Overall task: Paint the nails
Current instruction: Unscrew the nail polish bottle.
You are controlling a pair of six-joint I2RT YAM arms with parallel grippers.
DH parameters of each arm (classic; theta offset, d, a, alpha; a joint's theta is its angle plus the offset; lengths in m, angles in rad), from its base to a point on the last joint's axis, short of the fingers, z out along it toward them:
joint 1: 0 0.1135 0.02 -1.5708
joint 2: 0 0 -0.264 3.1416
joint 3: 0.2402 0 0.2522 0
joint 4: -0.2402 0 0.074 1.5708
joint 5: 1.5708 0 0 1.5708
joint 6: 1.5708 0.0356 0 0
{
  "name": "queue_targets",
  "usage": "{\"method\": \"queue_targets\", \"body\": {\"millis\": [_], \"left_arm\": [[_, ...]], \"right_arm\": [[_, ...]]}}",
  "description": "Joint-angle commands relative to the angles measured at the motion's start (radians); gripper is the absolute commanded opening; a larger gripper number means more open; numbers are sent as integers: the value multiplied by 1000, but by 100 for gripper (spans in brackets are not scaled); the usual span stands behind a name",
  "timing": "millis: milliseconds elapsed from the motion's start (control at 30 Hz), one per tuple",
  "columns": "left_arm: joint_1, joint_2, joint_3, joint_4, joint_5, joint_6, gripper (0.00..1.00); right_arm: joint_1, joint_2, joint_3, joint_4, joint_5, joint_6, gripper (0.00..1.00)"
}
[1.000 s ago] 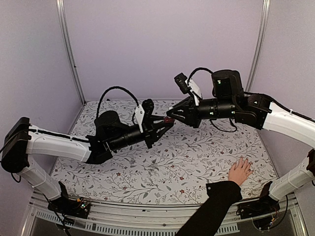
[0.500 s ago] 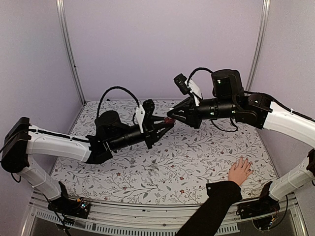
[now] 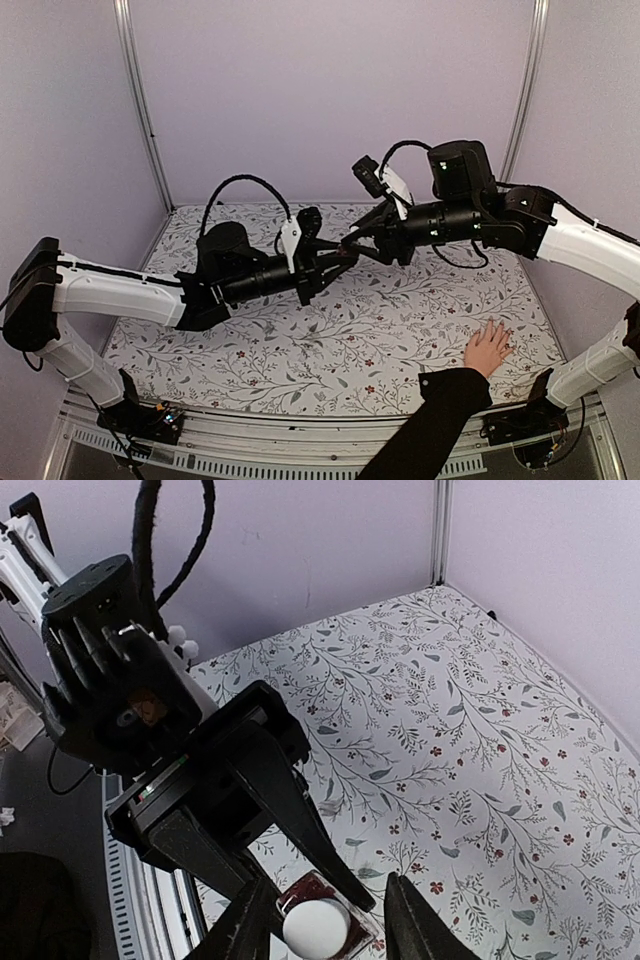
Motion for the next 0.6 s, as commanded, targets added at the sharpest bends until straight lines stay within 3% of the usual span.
{"method": "queue_targets", "body": {"millis": [0, 333, 567], "left_arm": [[-9, 3, 19, -56, 73, 55, 0], [-20, -9, -19, -146, 144, 148, 0], [-32, 18, -8, -160, 138, 172, 0]], "right_arm": [[-2, -17, 61, -90, -19, -7, 41], [-2, 14, 130, -368, -41, 4, 44], [-2, 63, 168, -457, -89, 3, 44]]}}
